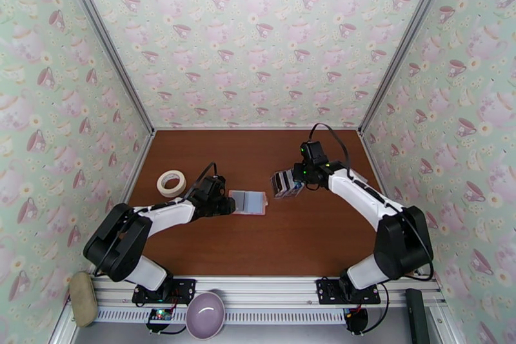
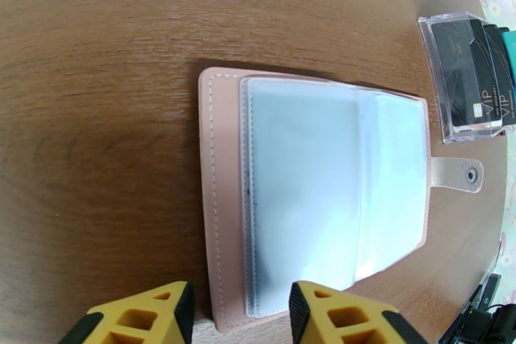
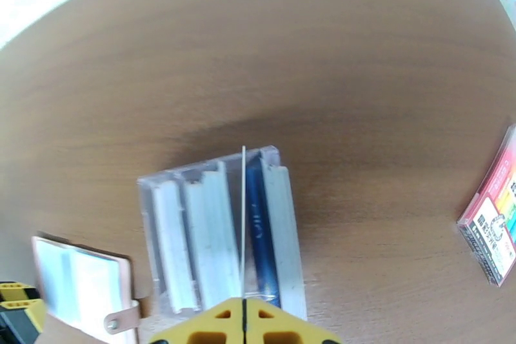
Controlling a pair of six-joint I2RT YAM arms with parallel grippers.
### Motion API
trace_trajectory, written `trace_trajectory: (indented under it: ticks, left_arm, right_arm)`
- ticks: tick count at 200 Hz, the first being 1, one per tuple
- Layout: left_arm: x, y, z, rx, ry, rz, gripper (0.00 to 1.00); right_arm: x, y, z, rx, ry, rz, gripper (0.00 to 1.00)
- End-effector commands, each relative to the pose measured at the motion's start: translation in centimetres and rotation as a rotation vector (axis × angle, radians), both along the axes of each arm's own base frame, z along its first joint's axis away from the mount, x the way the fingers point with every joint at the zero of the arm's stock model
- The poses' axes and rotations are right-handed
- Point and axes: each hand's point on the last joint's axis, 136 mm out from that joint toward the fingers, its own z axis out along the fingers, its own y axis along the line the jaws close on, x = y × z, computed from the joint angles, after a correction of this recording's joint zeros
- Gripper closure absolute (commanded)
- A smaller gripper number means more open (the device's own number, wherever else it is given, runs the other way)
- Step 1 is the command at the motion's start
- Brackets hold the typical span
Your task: Put the credit cards into the card holder
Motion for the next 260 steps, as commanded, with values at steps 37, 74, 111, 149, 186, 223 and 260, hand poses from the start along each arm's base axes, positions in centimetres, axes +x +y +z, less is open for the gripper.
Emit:
trace_trajectory:
  ticks: [37, 74, 111, 149, 186, 223, 260]
  left_arm:
    - [0.9, 0.4, 1.1, -0.024, -0.017, 0.02, 0.55]
    - [1.5, 0.5, 1.6, -0.034, -0.027, 0.017, 0.55]
    - [1.7, 0.5, 2.0, -0.042, -0.034, 0.014, 0.61]
    - [1.9, 0.5, 1.7, -0.038, -0.029, 0.011, 0.65]
    - [2.2, 0.4, 1.6, -0.038, -0.031, 0.008, 0.69]
    - [2.4, 0.2, 1.3, -0.04, -0.026, 0.004, 0.7]
    - [2.5, 0.2, 1.1, -0.032, -0.02, 0.004, 0.71]
  right_arm:
    - [-2.6, 5.2, 4.0, 0.176, -0.048, 0.076, 0.92]
    - [-4.9, 10.1, 4.0, 0.294, -0.048, 0.14, 0.92]
    - [-6.7, 14.3, 3.5, 0.382, -0.042, 0.184, 0.92]
    - [-7.6, 16.8, 1.8, 0.477, -0.03, 0.176, 0.92]
    - [-8.6, 18.8, -0.2, 0.566, -0.007, 0.165, 0.93]
    - [-8.9, 19.4, -1.9, 0.633, -0.001, 0.124, 0.93]
    - [-8.9, 18.5, -3.6, 0.668, -0.011, 0.056, 0.93]
